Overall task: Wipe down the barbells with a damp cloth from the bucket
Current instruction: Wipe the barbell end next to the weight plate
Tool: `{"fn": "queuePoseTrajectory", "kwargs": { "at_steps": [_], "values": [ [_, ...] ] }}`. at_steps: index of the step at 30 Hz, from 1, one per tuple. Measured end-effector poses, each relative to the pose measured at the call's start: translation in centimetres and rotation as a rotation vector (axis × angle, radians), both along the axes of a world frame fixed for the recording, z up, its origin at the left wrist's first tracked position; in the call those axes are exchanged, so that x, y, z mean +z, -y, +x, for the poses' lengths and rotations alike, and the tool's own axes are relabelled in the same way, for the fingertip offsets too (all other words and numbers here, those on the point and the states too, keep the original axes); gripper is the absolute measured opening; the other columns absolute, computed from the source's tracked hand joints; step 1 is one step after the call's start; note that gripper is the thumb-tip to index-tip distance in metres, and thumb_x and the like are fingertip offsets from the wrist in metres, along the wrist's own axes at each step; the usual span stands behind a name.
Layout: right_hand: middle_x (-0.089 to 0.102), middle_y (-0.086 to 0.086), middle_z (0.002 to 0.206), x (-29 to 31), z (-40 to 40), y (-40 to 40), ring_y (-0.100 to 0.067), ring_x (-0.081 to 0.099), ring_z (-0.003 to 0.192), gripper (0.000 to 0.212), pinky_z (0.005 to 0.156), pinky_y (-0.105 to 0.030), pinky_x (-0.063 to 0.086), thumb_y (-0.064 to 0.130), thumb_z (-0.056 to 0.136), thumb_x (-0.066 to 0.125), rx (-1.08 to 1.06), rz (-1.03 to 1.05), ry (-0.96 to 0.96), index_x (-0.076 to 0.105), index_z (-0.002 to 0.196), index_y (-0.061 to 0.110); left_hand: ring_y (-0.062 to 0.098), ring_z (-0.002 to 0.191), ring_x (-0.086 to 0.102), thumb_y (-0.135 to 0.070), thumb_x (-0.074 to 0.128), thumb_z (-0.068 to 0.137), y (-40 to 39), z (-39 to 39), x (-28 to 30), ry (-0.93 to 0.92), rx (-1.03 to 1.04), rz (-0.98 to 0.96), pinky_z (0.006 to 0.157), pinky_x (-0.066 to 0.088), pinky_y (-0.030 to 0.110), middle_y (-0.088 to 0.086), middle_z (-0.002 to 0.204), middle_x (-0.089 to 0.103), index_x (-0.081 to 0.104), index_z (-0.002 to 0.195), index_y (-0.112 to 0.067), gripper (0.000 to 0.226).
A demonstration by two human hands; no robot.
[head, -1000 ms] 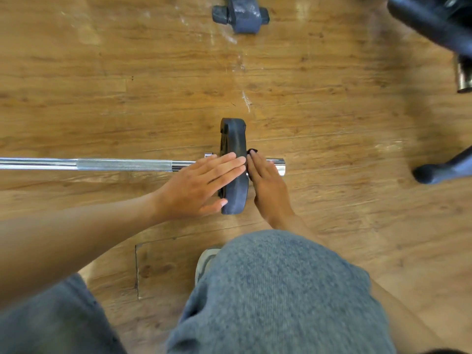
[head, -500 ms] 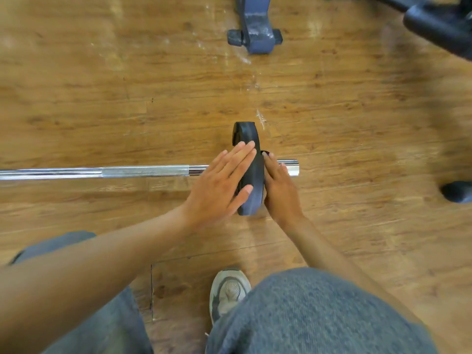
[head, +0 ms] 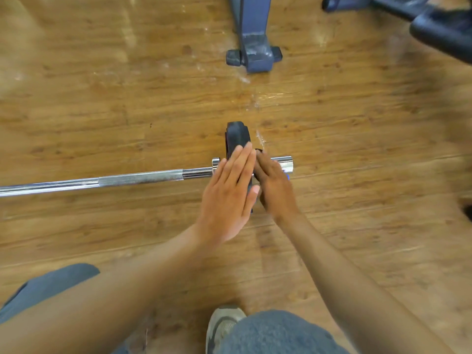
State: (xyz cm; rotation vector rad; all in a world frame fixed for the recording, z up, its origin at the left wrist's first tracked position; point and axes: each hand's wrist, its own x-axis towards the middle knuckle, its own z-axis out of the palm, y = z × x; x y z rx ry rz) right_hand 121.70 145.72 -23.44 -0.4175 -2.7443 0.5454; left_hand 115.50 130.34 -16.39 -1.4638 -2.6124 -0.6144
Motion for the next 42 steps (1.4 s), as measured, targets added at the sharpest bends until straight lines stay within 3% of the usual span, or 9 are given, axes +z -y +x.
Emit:
{"fn": "queuePoseTrajectory", "kwargs": {
  "at_steps": [11,15,19,23,26,31,35,38,42],
  "values": [
    [0.037,-0.022,0.157,1.3,-5.5,-4.3,-0.041,0.03,0.148,0.075,0.119,-0.054,0.028,-0.021,0.077,0.052,-0.231,-0.116,0.084,0.039,0.149,-0.008,0.019,0.158,0.0,-0.036,0.027,0.108,-4.7,-6.7,1.2,-0.101,0.1,-0.155,0.128,0.012,0.039,0.006,0.172,0.004,0.011,0.163,-0.007,0.064],
    [0.038,-0.023,0.157,2.3,-7.9,-5.3,-0.042,0.032,0.147,0.07,0.118,-0.051,0.03,0.008,0.084,0.016,0.14,-0.073,0.147,0.041,0.148,-0.008,0.017,0.158,0.004,-0.038,0.022,0.108,-5.0,-10.1,1.8,-0.024,0.092,-0.193,0.126,0.019,0.04,0.004,0.172,0.007,0.012,0.163,-0.008,0.064],
    [0.046,-0.024,0.15,2.9,-10.5,-6.7,-0.042,0.042,0.142,0.083,0.116,-0.053,0.037,-0.022,0.066,0.067,-0.11,-0.123,0.204,0.044,0.145,-0.008,0.015,0.158,0.001,-0.038,0.026,0.108,-5.5,-13.7,3.4,0.013,-0.012,-0.218,0.127,0.016,0.042,0.002,0.172,0.007,0.011,0.163,-0.01,0.063],
    [0.037,-0.018,0.158,3.4,-12.0,-6.2,-0.033,0.036,0.145,0.065,0.112,-0.048,0.04,0.004,0.091,0.054,0.15,-0.097,0.163,0.035,0.153,0.0,0.018,0.158,0.0,-0.039,0.027,0.109,-6.5,-14.9,3.1,-0.006,-0.129,-0.234,0.126,0.017,0.042,0.006,0.171,0.008,0.013,0.163,-0.007,0.064],
    [0.045,-0.025,0.151,2.9,-12.9,-8.2,-0.042,0.044,0.14,0.074,0.108,-0.053,0.046,-0.024,0.074,0.049,-0.109,-0.124,0.181,0.043,0.146,-0.009,0.024,0.158,0.002,-0.039,0.027,0.109,-7.9,-15.6,2.0,-0.026,-0.098,-0.224,0.126,0.019,0.043,0.011,0.17,0.011,0.015,0.162,-0.003,0.065],
    [0.029,-0.018,0.163,2.2,-14.8,-6.7,-0.031,0.023,0.152,0.071,0.123,-0.04,0.021,-0.012,0.088,0.054,0.074,-0.104,0.094,0.033,0.155,0.0,0.023,0.158,0.006,-0.039,0.02,0.109,-10.7,-19.7,2.4,-0.013,0.122,-0.125,0.127,0.015,0.043,0.01,0.171,0.01,0.017,0.162,-0.004,0.063],
    [0.02,-0.01,0.167,0.7,-16.6,-9.3,-0.023,0.012,0.155,0.09,0.124,-0.046,0.023,-0.03,0.077,0.048,-0.18,-0.161,0.063,0.026,0.158,0.002,0.021,0.158,0.004,-0.036,0.023,0.11,-10.9,-18.1,1.1,0.086,0.239,-0.007,0.128,0.013,0.041,0.009,0.171,0.008,0.015,0.162,-0.004,0.062],
    [0.022,-0.012,0.166,0.8,-18.2,-8.7,-0.024,0.014,0.155,0.074,0.125,-0.045,0.021,-0.02,0.089,0.047,0.074,-0.178,0.049,0.029,0.157,0.002,0.019,0.158,0.005,-0.035,0.023,0.109,-11.5,-18.9,0.2,0.132,0.268,0.021,0.127,0.017,0.042,0.007,0.171,0.012,0.016,0.162,-0.005,0.061],
    [0.019,-0.011,0.167,0.5,-20.9,-11.5,-0.026,0.012,0.156,0.091,0.123,-0.02,0.003,-0.031,0.075,0.04,-0.156,-0.152,0.02,0.026,0.158,0.002,0.02,0.158,0.006,-0.035,0.018,0.109,-13.8,-23.1,1.0,0.123,0.331,0.035,0.127,0.016,0.042,0.007,0.171,0.014,0.016,0.162,-0.005,0.061]
  ]
}}
